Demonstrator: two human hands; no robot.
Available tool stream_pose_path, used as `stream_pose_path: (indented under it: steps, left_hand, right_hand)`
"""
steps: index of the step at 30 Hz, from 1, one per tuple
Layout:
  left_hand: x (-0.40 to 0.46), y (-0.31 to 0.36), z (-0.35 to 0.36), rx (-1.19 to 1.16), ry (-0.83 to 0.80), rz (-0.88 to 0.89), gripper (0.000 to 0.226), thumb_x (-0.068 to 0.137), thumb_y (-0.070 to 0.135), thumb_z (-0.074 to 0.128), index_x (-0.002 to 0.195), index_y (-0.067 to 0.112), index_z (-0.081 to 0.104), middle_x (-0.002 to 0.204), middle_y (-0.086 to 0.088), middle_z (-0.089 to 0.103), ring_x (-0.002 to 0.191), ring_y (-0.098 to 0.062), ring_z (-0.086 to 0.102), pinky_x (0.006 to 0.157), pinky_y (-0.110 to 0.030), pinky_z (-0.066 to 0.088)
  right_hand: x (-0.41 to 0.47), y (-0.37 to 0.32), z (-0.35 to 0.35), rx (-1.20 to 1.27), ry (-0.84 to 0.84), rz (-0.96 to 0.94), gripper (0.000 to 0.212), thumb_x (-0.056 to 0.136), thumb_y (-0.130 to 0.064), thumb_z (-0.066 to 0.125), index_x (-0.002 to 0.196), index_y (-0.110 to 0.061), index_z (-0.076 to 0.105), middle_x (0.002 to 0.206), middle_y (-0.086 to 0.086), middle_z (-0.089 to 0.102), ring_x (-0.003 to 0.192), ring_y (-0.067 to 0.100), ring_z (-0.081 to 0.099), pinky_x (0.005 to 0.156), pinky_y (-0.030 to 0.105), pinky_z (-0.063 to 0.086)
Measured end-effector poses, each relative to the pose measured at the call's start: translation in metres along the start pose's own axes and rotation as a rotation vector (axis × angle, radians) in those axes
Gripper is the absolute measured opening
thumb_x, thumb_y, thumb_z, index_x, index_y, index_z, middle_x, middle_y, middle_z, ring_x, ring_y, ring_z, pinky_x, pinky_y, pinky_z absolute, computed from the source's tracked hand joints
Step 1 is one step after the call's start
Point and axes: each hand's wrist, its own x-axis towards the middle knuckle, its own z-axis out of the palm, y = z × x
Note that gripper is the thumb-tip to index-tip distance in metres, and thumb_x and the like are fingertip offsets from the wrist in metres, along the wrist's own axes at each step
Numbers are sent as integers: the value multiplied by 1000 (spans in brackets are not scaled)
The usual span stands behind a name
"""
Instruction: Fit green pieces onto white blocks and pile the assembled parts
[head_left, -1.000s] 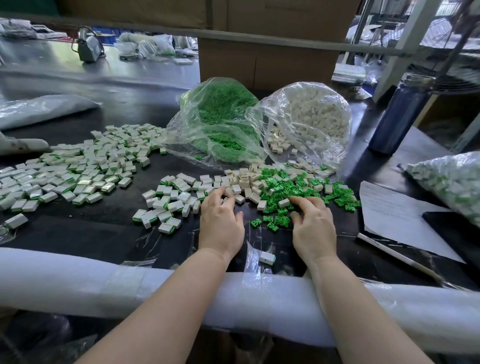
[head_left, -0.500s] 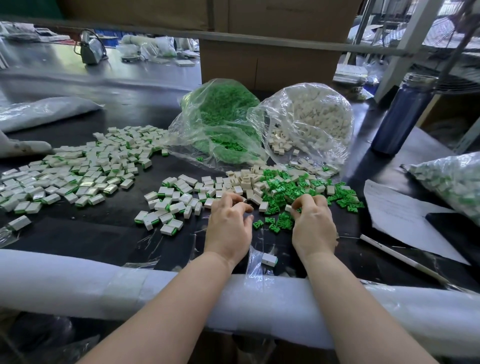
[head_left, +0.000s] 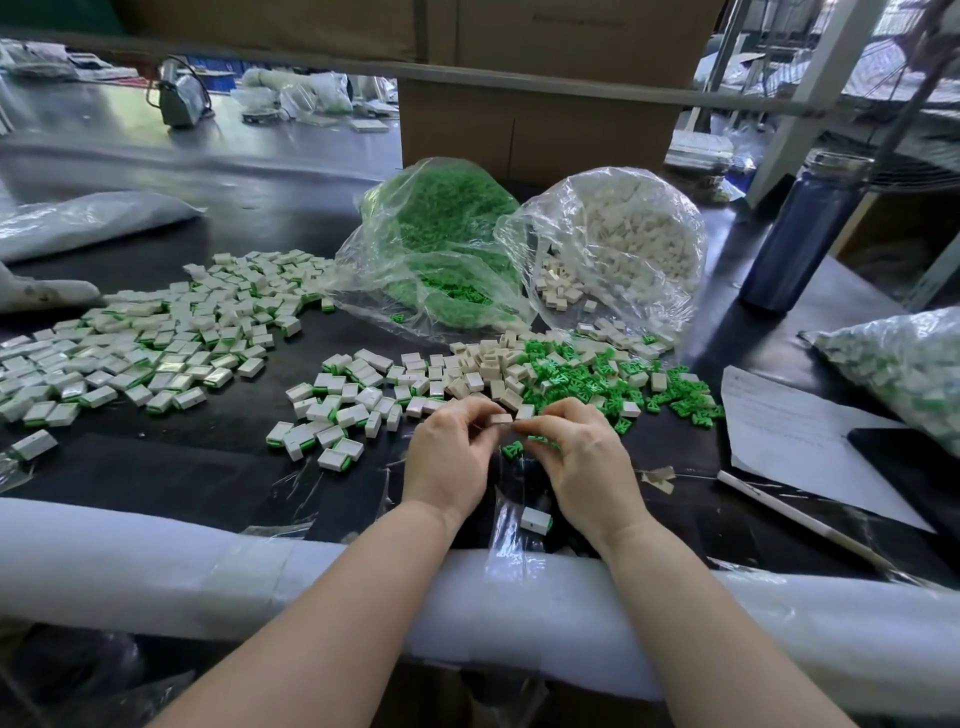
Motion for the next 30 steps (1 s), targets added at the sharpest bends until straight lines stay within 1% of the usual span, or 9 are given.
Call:
stream_pose_path:
  steps: [3, 5, 7, 9, 12, 16, 20, 24, 30]
  left_hand:
    - [1, -3, 1, -81, -20, -66, 11, 85, 17, 66, 96, 19, 69, 81, 9, 65, 80, -8, 62, 71, -4, 44]
    - [1, -3, 1, -102, -38, -81, 9, 85, 19, 66, 93, 21, 68, 79, 11, 64, 80, -8, 62, 72, -8, 45]
    - [1, -3, 1, -120, -54, -93, 5, 85, 22, 66, 88, 25, 66, 79, 11, 64, 81, -9, 63, 75, -13, 47]
    - [1, -3, 0, -142, -77, -101, 6, 84, 24, 67, 83, 29, 63, 80, 10, 66, 82, -9, 64, 77, -16, 48]
    - [1, -3, -1, -162, -143, -104, 5, 84, 26, 67, 82, 28, 63, 82, 6, 69, 83, -10, 65, 80, -22, 51]
    - [0, -2, -1, -189, -233, -90, 11, 83, 27, 67, 88, 18, 66, 84, 2, 69, 83, -14, 65, 84, -32, 52]
    - [0, -2, -1, -219, -266, -77, 12, 83, 26, 68, 88, 16, 67, 84, 0, 68, 82, -16, 64, 85, -37, 52]
    - [-1, -2, 0, -217, -287, -72, 4, 81, 27, 69, 83, 26, 66, 83, 1, 69, 83, -16, 64, 86, -39, 51]
    - [-1, -3, -1, -219, -312, -69, 5, 81, 27, 70, 85, 26, 67, 85, -1, 70, 84, -19, 65, 86, -41, 51]
  right_hand:
    - [0, 1, 3, -162, -80, -33, 20, 90, -29, 58, 106, -26, 71, 110, -3, 55, 106, 19, 44, 88, 32, 30]
    - [-1, 1, 5, -181, -60, -26, 16, 89, -29, 60, 97, -21, 70, 109, -4, 55, 106, 18, 43, 84, 29, 25]
    - [-1, 2, 5, -152, -6, -7, 8, 86, -21, 64, 91, -16, 66, 101, -2, 58, 100, 20, 47, 86, 30, 29]
    - [-1, 4, 3, -58, 46, 29, 4, 85, -13, 65, 89, -12, 64, 93, -1, 62, 92, 20, 51, 86, 32, 37]
    - [-2, 7, -4, 212, 118, 114, 14, 84, -2, 64, 93, -12, 69, 88, -4, 62, 88, 16, 56, 81, 27, 45]
    - [-4, 7, -10, 552, 137, 227, 19, 81, -2, 69, 79, -20, 64, 77, -5, 66, 76, 10, 62, 74, 18, 51]
    - [-4, 8, -12, 602, 137, 245, 17, 79, -5, 72, 75, -19, 63, 73, -4, 64, 68, 1, 58, 68, 14, 49]
    - [-6, 5, -13, 726, 127, 258, 21, 80, 1, 69, 80, -20, 67, 74, -4, 67, 68, -2, 61, 65, 11, 48]
    - [-6, 5, -13, 700, 106, 297, 21, 78, -2, 72, 71, -21, 67, 67, -7, 67, 66, 5, 62, 66, 22, 54]
